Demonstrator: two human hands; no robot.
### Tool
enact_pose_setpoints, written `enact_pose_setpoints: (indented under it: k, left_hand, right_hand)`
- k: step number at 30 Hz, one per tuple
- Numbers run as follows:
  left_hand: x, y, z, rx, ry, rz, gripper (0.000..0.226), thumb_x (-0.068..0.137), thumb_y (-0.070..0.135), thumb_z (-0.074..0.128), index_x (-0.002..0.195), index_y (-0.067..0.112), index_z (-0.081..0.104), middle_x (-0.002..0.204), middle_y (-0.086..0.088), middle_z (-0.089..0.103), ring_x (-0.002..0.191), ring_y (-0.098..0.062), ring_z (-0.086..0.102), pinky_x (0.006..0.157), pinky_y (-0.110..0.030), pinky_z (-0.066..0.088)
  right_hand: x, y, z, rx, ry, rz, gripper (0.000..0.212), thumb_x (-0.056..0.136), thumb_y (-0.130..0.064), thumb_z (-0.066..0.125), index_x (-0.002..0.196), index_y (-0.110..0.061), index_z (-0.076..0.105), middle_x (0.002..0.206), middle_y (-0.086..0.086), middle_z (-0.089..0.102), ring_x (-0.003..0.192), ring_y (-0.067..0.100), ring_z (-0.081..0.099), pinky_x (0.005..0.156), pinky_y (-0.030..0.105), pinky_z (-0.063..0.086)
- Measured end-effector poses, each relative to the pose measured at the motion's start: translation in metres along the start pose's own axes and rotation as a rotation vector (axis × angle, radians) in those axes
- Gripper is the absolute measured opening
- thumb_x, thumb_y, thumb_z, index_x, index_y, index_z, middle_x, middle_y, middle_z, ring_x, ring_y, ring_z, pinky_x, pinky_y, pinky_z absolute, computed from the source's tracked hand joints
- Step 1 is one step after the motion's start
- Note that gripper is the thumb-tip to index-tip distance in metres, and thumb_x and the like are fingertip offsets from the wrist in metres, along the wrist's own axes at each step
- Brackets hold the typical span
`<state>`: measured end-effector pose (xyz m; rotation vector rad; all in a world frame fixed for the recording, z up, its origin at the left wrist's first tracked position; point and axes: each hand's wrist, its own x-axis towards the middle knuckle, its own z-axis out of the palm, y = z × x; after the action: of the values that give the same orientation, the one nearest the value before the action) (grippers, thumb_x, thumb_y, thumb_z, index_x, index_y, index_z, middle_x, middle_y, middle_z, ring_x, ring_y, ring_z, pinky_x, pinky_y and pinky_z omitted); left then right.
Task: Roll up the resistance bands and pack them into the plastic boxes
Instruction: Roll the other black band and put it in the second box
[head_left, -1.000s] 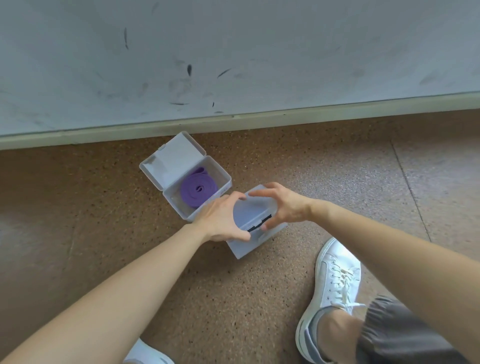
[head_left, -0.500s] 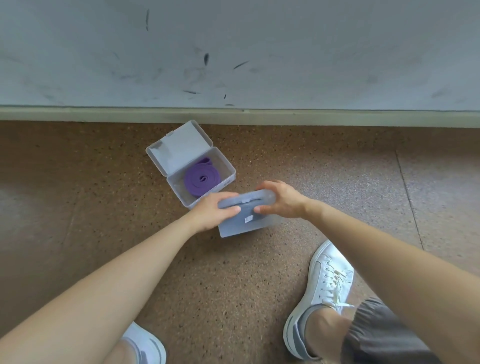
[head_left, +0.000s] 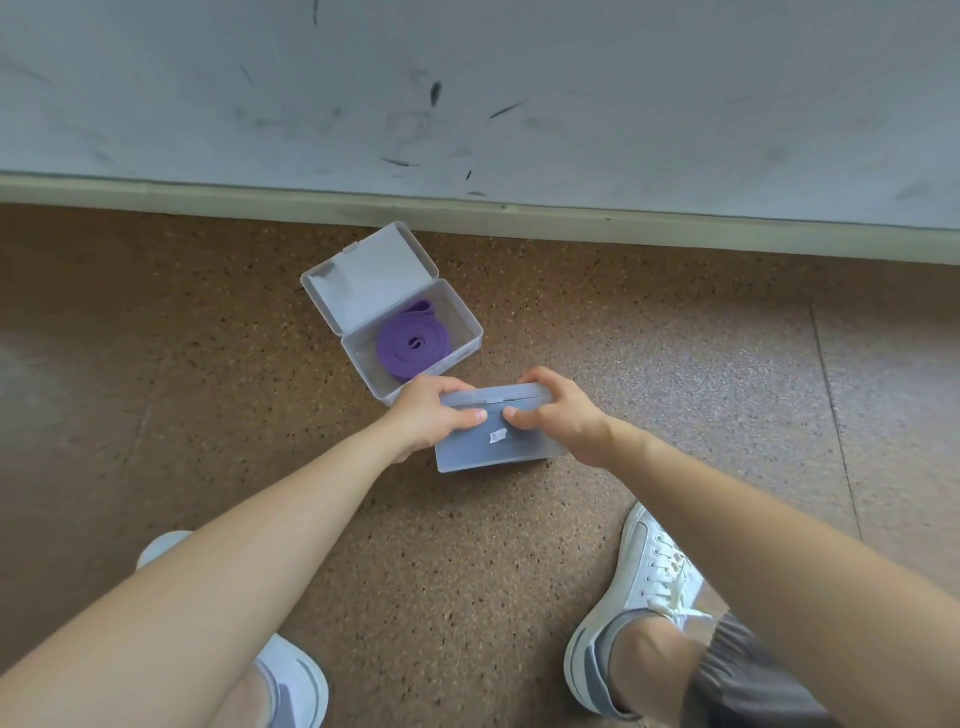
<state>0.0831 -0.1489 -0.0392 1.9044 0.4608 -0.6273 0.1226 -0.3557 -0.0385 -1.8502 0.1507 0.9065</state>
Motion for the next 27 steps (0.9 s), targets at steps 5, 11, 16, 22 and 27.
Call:
enact_pose_setpoints:
  k: [5,11,16,22,27]
  left_hand:
    - [0.003,-0.001,0.005,0.051,0.047,0.002,0.024,0.083,0.026,0.083,0.106,0.021,0.076,0.106,0.003,0.072,0.095,-0.012,0.066,0.076,-0.026,0.050]
    - [0.005,-0.001,0.005,0.102,0.067,0.002,0.021,0.082,0.029,0.083,0.102,0.024,0.077,0.104,0.005,0.072,0.097,-0.015,0.066,0.086,-0.036,0.056]
    - [-0.004,0.000,0.005,0.173,0.093,0.100,0.025,0.086,0.030,0.080,0.109,0.022,0.078,0.104,0.009,0.072,0.096,-0.012,0.065,0.084,-0.031,0.052]
    - [-0.010,-0.005,0.004,0.175,0.102,0.156,0.028,0.088,0.033,0.078,0.115,0.024,0.076,0.107,0.013,0.068,0.099,-0.010,0.063,0.082,-0.025,0.044]
    - [-0.015,-0.025,0.007,0.075,0.172,0.121,0.034,0.090,0.041,0.074,0.121,0.028,0.071,0.121,0.009,0.068,0.110,-0.011,0.062,0.095,-0.031,0.050]
  right_hand:
    - [-0.001,0.001,0.004,0.030,0.045,-0.006,0.026,0.083,-0.015,0.082,0.099,-0.013,0.062,0.090,0.002,0.065,0.080,0.016,0.059,0.065,0.025,0.045]
    - [0.001,0.002,0.007,0.017,0.095,-0.009,0.024,0.080,-0.014,0.085,0.093,-0.016,0.064,0.087,0.002,0.065,0.077,0.014,0.058,0.060,0.022,0.044]
    - [-0.001,0.004,0.008,0.019,0.123,-0.015,0.025,0.079,-0.016,0.087,0.094,-0.017,0.067,0.090,0.003,0.067,0.079,0.015,0.060,0.064,0.025,0.047]
    - [-0.003,0.009,0.004,0.011,0.118,-0.042,0.026,0.079,-0.021,0.088,0.095,-0.018,0.068,0.091,0.001,0.068,0.081,0.015,0.062,0.066,0.026,0.049]
    - [-0.006,0.013,-0.003,-0.023,0.060,-0.088,0.035,0.085,-0.029,0.083,0.114,-0.026,0.064,0.116,0.005,0.064,0.096,0.019,0.063,0.082,0.038,0.057]
